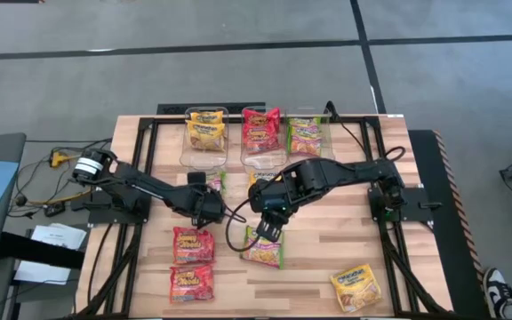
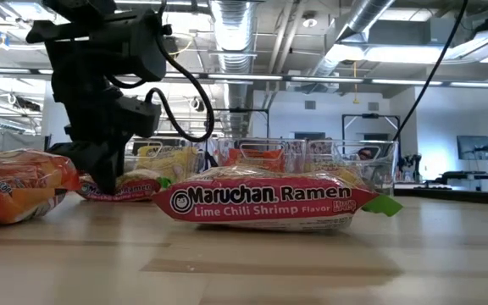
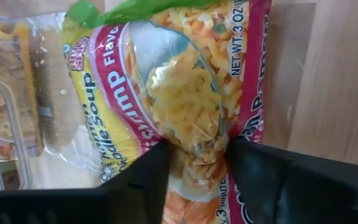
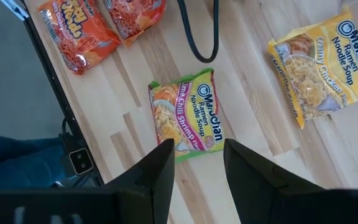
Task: Sort Maruchan noodles
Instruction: Put the green noodle pack into the right transparent bin
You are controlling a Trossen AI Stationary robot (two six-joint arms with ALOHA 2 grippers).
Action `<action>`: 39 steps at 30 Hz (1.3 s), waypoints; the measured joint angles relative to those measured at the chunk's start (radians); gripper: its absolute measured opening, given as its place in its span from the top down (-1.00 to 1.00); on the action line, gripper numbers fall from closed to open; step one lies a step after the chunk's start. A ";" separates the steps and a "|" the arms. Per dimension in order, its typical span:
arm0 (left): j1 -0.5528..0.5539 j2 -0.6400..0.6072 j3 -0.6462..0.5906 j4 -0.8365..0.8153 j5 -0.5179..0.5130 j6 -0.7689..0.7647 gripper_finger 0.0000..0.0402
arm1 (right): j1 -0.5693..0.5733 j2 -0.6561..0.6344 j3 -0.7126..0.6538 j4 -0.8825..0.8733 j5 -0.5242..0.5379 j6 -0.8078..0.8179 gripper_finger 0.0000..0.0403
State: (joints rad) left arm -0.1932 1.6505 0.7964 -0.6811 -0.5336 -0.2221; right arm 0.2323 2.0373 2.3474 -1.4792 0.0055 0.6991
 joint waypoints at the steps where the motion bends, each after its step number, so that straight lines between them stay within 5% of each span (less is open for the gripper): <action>1: -0.003 0.000 0.000 0.000 -0.006 0.000 0.39 | 0.000 0.000 0.000 0.000 0.000 0.000 0.19; 9: -0.006 0.002 0.011 -0.027 -0.019 0.035 0.95 | 0.000 0.000 0.000 0.024 -0.002 0.001 0.19; 21: -0.017 0.009 0.172 -0.211 0.095 0.005 1.00 | 0.000 0.000 0.000 0.028 -0.008 0.022 0.19; 39: -0.110 0.005 0.359 -0.443 0.026 -0.002 1.00 | -0.007 -0.014 0.000 0.036 -0.010 0.024 0.20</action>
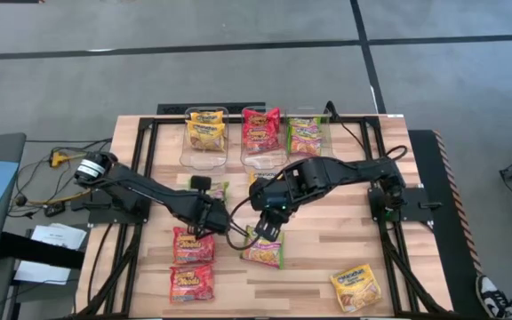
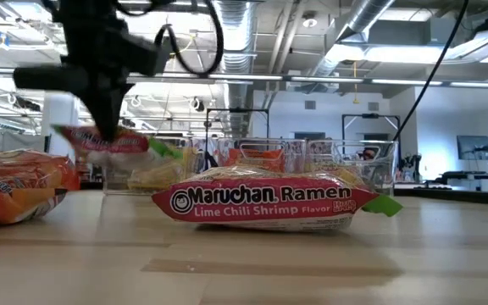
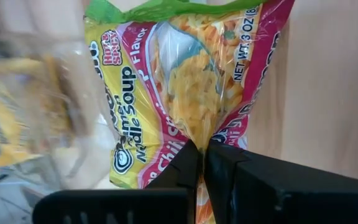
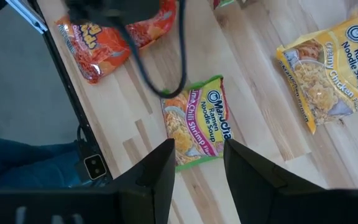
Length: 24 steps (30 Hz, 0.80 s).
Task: Sort Maruchan noodles
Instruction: Put the green noodle pack into the right transparent bin
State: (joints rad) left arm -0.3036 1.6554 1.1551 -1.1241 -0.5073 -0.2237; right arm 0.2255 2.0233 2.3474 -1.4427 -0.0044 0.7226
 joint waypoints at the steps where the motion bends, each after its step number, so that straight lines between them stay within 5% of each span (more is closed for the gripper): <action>1: -0.005 0.000 0.019 -0.016 -0.014 0.005 1.00 | -0.003 -0.009 -0.001 -0.005 0.000 -0.006 0.21; 24: -0.010 -0.002 0.308 -0.077 -0.453 0.383 1.00 | -0.309 -0.172 0.002 0.020 -0.026 -0.373 0.36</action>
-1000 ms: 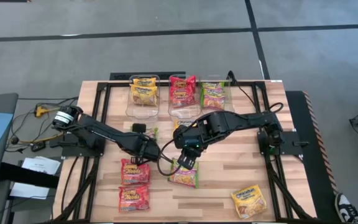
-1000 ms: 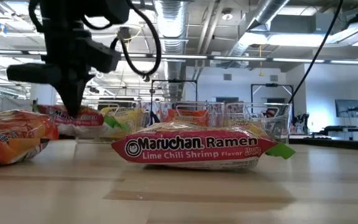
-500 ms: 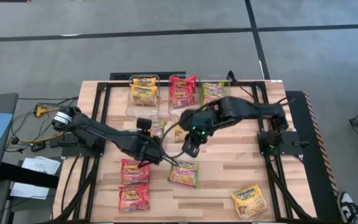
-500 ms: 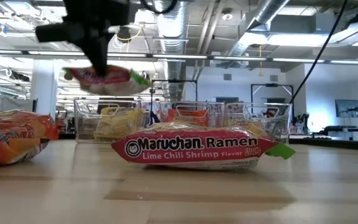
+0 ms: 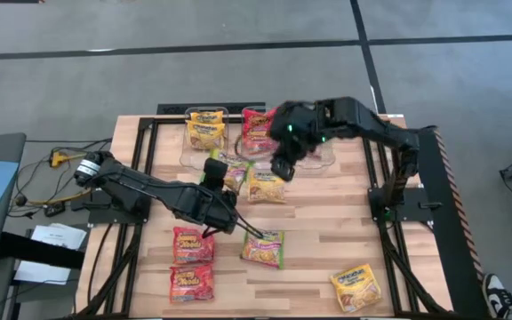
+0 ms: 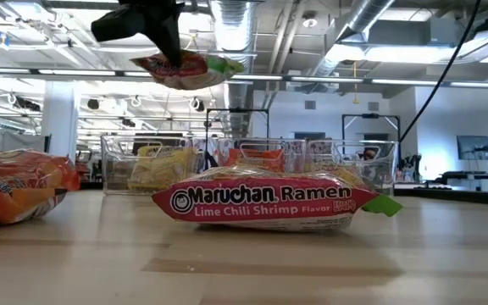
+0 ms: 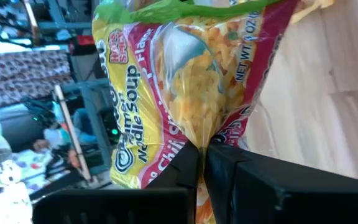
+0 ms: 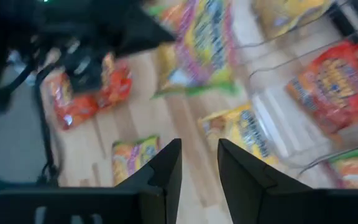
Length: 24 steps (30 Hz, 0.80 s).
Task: Sort Maruchan noodles
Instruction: Put the green noodle pack into the right transparent bin
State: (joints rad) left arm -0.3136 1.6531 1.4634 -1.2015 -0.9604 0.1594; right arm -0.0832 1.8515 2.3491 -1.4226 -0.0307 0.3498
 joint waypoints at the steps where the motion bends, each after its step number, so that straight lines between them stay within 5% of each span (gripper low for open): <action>1: 0.003 0.000 0.002 0.007 -0.005 0.021 1.00 | -0.020 0.000 0.000 0.000 -0.010 -0.016 0.36; 13: 0.045 0.000 0.014 0.088 -0.051 0.157 1.00 | -0.239 0.001 -0.001 0.054 -0.265 -0.089 0.32; 24: 0.073 0.000 0.014 0.233 -0.131 0.326 1.00 | -0.335 0.001 -0.001 0.082 -0.292 -0.088 -0.19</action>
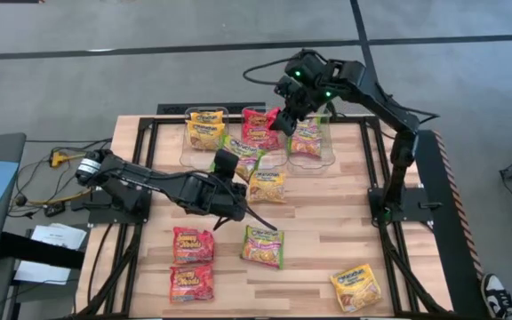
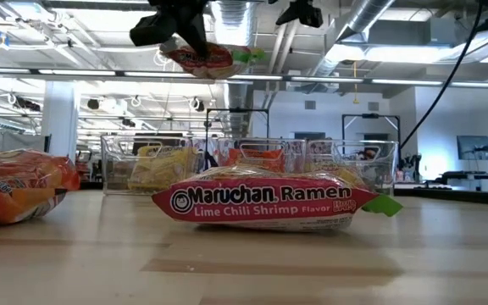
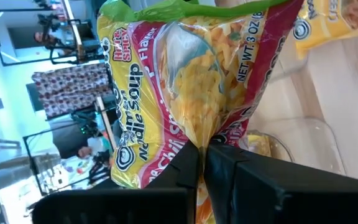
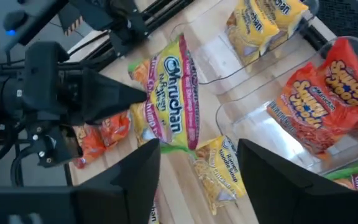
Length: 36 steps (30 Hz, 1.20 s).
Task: Sort Maruchan noodles
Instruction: Put the green noodle pack into the right transparent bin
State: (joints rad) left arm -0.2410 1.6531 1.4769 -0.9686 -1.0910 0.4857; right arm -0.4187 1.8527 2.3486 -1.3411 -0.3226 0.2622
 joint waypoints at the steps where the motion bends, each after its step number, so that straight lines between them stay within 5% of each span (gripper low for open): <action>1: 0.003 0.000 0.000 0.013 -0.006 0.013 1.00 | -0.005 0.000 -0.001 0.001 -0.011 0.000 -0.22; 7: 0.018 0.000 0.000 0.106 -0.025 0.100 1.00 | -0.017 0.001 -0.104 0.075 -0.140 0.015 -0.27; 36: 0.058 0.000 0.000 0.317 -0.019 0.331 1.00 | -0.003 0.001 -0.374 0.228 -0.261 0.043 -0.25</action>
State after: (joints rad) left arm -0.1832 1.6531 1.4769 -0.6515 -1.1100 0.8166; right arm -0.4218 1.8538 1.9741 -1.1127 -0.5839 0.3050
